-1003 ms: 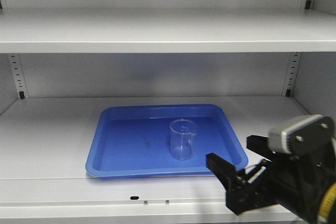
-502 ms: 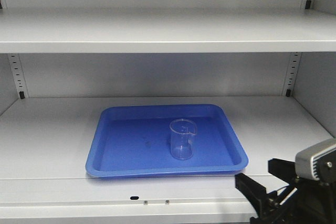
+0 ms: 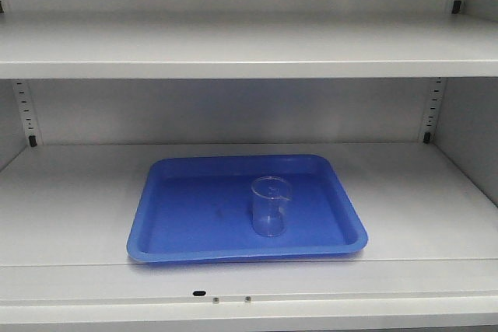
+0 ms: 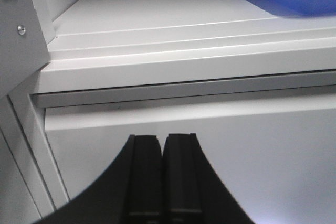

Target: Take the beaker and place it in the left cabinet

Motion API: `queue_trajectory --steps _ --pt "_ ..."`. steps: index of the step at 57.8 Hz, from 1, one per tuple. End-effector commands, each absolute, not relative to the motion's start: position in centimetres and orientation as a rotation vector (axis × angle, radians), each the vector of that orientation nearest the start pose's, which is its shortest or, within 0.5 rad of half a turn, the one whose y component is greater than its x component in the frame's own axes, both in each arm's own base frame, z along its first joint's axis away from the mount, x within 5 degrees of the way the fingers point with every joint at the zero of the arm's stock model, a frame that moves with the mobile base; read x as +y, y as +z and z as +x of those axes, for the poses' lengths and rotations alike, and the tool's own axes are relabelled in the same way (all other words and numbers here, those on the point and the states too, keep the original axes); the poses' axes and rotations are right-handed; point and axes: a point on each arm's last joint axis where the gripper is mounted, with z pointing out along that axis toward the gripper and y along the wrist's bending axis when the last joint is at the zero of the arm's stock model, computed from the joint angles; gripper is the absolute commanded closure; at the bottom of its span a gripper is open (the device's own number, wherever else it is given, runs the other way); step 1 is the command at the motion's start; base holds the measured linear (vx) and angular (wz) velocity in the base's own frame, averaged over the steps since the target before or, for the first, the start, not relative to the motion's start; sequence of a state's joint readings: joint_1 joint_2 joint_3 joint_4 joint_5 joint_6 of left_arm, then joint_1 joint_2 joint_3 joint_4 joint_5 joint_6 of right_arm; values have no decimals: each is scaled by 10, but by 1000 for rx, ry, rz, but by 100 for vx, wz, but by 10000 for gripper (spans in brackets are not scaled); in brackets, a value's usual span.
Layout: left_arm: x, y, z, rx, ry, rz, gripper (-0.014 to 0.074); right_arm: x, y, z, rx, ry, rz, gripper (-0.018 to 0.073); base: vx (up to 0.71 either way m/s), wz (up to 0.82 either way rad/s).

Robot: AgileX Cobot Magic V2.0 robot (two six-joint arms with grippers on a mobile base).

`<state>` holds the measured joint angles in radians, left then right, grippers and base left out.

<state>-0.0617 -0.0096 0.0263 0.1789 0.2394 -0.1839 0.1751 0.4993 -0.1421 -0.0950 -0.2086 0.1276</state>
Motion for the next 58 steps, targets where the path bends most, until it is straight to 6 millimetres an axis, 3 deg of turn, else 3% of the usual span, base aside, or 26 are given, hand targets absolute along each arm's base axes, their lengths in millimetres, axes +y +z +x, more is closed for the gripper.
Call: queue_trajectory --steps 1,7,21,58 --pt "-1 195 55 1632 -37 17 593 12 238 90 1482 131 -75 571 0 0" --pt "-1 195 55 1632 -37 17 593 4 214 73 1436 93 -11 568 0 0" --pt "-1 195 55 1633 -37 17 593 1 195 56 1579 -49 -72 568 0 0" --pt "-1 194 55 1643 -35 16 593 1 193 57 1604 -47 -89 568 0 0"
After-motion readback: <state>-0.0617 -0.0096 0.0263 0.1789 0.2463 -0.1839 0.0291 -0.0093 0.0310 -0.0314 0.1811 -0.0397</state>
